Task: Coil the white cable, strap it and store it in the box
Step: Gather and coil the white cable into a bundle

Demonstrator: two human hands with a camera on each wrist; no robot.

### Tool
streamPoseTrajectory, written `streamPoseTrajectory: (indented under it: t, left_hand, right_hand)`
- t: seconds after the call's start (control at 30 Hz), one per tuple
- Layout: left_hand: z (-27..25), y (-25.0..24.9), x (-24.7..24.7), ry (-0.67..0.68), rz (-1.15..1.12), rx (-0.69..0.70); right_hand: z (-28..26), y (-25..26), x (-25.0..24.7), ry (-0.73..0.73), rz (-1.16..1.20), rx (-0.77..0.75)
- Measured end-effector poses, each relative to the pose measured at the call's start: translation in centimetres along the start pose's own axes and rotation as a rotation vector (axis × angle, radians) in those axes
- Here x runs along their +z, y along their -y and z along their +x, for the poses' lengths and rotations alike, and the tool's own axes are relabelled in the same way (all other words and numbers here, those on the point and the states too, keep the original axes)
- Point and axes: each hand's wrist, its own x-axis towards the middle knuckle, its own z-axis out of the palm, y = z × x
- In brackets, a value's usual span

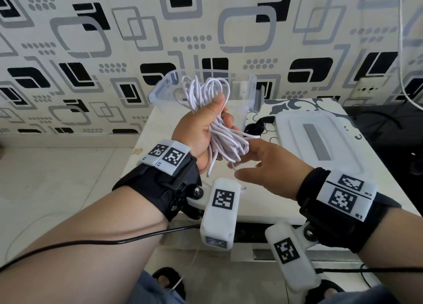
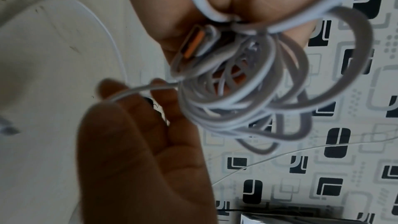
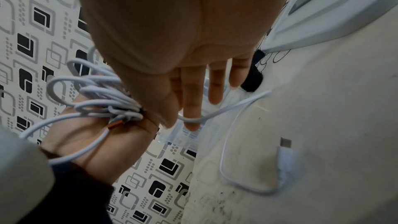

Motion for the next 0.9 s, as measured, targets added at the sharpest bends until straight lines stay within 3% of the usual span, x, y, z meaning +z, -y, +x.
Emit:
streamPoseTrajectory:
  t: [0.13,0.33,0.47,0.6,0.7,0.9]
  left_hand:
    - [0.3,-0.2,-0.4,-0.019,0.033,0.027]
    - [1.2,-1.0,-1.4,-0.211,0.138,0.135]
    - [1.5,-1.3,-1.8,-0.270,0.177,0.174]
    - [1.3,-0.9,-2.1,-0.291,0.438,0.254]
    - [1.3,-0.7,-2.1,-0.289,0.493,0.208]
    - [1.4,-0.8,-2.5,-0.201,0.358,0.066]
  right_hand:
    - [0.0,0.0,0.2,0.025,-0.067,0.049]
    - [0.3,-0.6,-0.2,-0.072,-0.071,0.066]
    - [0.4,-0.5,-0.5,-0.107,-0.051,0.052]
    - [0.4,-0.4,-0.6,-0.122,-0.045,0.041]
    - [0.3,-0.2,-0.8,-0.157,-0.043,0.039]
    - [0.2,0.0,-1.5,-0.255,-0.045,0.004]
